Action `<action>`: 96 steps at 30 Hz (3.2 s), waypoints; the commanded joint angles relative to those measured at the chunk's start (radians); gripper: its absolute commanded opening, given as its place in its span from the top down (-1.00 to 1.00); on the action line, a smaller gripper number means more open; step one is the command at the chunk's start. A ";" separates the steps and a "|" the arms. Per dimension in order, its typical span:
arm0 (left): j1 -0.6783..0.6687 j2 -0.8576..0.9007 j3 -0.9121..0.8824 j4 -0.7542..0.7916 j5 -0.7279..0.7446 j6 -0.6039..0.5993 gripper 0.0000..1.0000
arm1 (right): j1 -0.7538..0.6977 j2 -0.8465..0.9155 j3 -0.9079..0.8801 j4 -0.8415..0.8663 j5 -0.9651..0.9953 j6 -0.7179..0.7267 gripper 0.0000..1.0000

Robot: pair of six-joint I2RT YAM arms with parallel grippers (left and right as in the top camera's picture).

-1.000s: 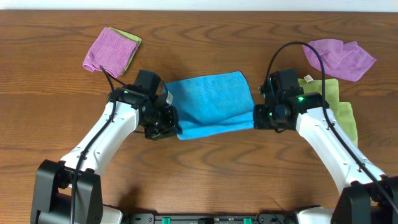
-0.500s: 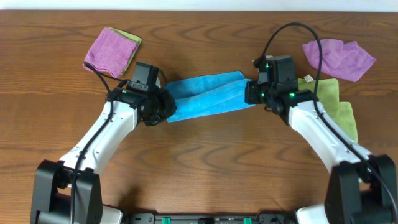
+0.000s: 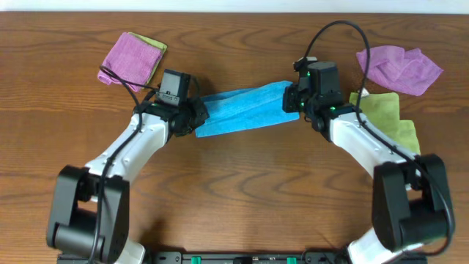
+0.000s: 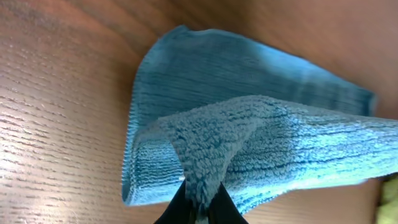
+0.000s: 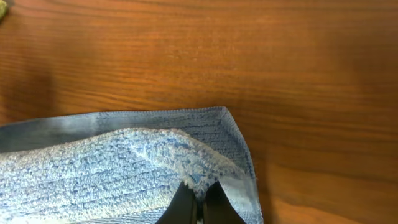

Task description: Fold the cloth

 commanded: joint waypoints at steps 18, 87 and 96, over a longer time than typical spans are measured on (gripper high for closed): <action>0.014 0.143 0.002 0.140 -0.085 0.000 0.87 | 0.003 0.135 0.000 0.106 0.083 -0.042 0.98; 0.026 0.221 0.006 0.236 0.058 0.036 0.78 | -0.031 0.240 0.001 0.165 -0.158 0.410 0.19; 0.026 0.221 0.006 0.236 0.069 0.036 0.80 | -0.039 0.214 0.002 0.271 -0.260 0.409 0.97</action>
